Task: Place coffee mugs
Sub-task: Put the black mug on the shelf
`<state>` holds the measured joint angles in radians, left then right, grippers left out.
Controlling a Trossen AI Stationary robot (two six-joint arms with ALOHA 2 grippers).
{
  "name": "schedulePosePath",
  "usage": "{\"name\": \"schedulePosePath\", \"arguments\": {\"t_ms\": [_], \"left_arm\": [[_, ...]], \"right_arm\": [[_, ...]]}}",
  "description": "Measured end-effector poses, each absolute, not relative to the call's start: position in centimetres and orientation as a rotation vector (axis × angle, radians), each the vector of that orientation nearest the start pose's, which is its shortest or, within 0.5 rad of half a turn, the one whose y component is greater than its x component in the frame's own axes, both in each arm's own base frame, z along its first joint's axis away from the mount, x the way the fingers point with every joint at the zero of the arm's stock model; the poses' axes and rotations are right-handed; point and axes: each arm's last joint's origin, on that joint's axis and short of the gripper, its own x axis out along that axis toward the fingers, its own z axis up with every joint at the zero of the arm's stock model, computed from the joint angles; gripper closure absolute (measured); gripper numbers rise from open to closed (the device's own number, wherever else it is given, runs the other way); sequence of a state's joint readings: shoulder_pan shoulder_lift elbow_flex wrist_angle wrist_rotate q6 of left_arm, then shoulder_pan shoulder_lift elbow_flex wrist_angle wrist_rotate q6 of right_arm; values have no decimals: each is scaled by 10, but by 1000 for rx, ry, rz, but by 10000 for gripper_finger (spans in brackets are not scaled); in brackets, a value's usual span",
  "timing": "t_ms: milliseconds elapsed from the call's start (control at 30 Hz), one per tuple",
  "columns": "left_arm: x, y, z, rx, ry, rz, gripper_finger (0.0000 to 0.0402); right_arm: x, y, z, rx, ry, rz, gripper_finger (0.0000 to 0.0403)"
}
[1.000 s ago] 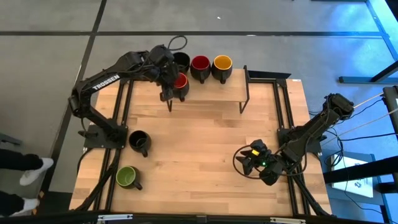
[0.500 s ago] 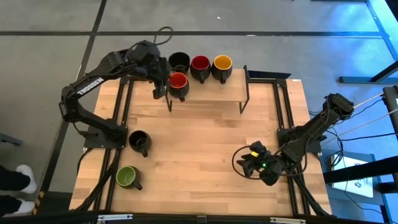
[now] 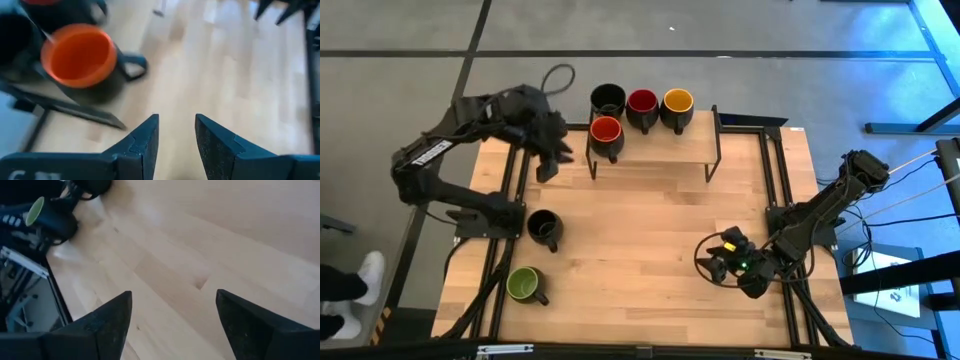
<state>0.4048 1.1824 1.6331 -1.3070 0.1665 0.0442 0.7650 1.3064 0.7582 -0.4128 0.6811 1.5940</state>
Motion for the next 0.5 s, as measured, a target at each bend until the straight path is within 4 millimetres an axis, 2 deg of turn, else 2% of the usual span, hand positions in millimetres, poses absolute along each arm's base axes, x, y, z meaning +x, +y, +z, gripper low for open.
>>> {"name": "schedulePosePath", "arguments": {"t_ms": [167,367,500], "left_arm": [[162,41,418,-352,865,251,280],[170,18,372,-642,1031,255,280],[174,10,340,-754,1150,250,280]], "right_arm": [[188,156,208,812,604,-432,135],[188,156,207,739,626,-400,138],[187,156,207,698,650,-376,138]]}}
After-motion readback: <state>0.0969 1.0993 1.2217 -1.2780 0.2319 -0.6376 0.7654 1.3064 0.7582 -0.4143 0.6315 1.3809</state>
